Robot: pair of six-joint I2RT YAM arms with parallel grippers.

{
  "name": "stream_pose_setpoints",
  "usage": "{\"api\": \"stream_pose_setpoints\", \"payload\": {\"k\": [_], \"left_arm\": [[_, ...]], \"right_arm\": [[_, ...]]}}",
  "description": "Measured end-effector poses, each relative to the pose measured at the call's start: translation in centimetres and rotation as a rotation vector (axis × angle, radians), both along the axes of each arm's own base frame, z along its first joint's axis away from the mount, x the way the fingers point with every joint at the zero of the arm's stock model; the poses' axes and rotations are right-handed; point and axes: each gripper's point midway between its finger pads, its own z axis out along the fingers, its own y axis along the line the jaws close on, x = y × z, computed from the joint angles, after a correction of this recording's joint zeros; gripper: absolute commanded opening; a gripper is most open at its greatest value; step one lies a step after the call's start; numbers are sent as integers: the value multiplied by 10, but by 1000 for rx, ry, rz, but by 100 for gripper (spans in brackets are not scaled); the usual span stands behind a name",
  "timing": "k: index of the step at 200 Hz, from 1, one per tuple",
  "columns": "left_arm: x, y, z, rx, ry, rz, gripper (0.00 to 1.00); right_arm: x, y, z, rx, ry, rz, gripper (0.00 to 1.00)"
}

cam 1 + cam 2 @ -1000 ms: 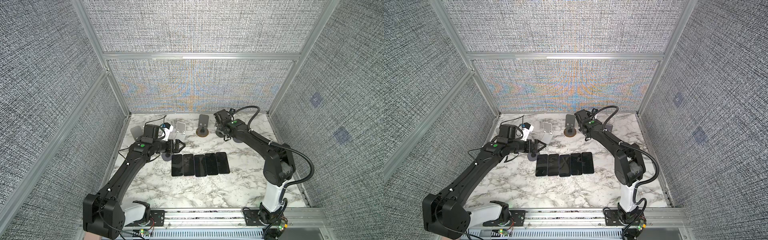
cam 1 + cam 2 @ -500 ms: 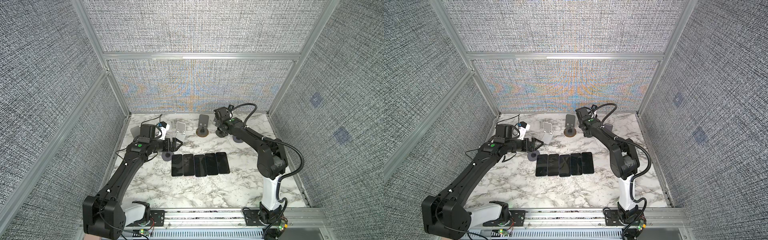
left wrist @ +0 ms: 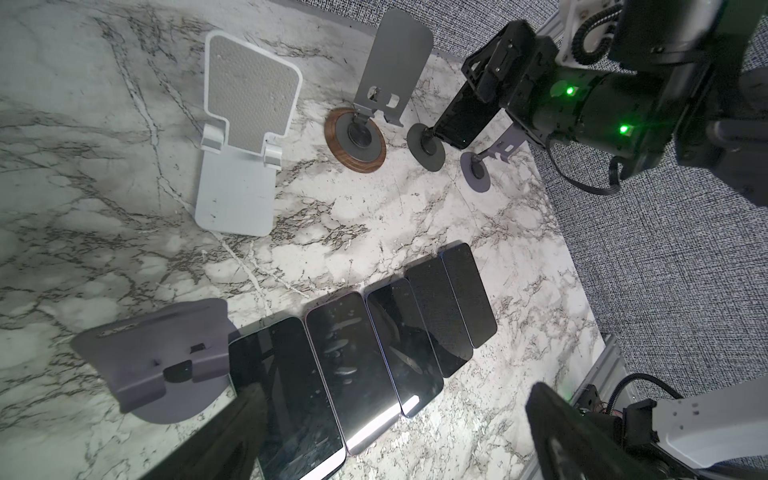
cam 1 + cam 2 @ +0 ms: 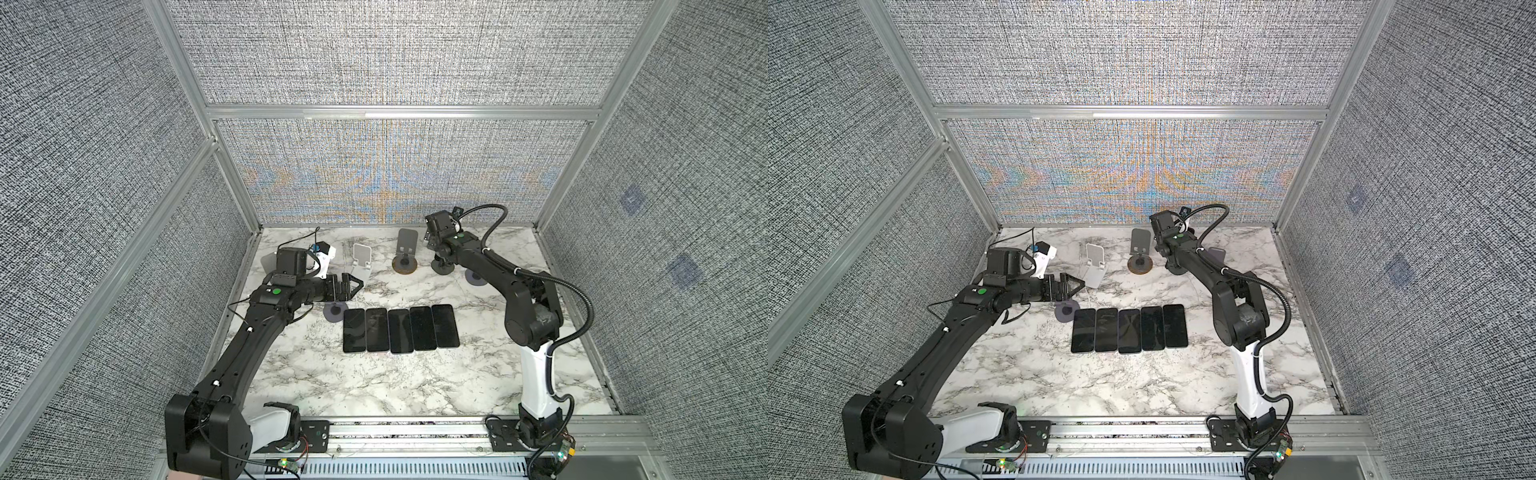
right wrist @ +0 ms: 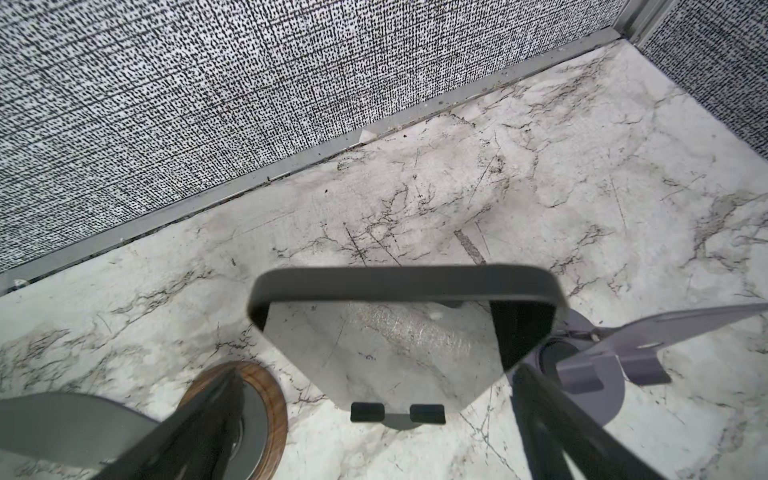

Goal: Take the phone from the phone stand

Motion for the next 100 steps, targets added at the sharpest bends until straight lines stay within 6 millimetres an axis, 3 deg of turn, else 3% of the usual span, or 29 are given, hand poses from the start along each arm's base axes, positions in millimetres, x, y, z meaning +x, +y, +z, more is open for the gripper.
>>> {"api": "stream_pose_setpoints", "payload": {"k": [44,100], "left_arm": [[0,1,0,-4,1,0,99],[-1,1,0,-14,6,0,99]], "right_arm": [[6,-6,-8,-5,12,-14,93],[7,-8,-15,-18,28,2,76]]}}
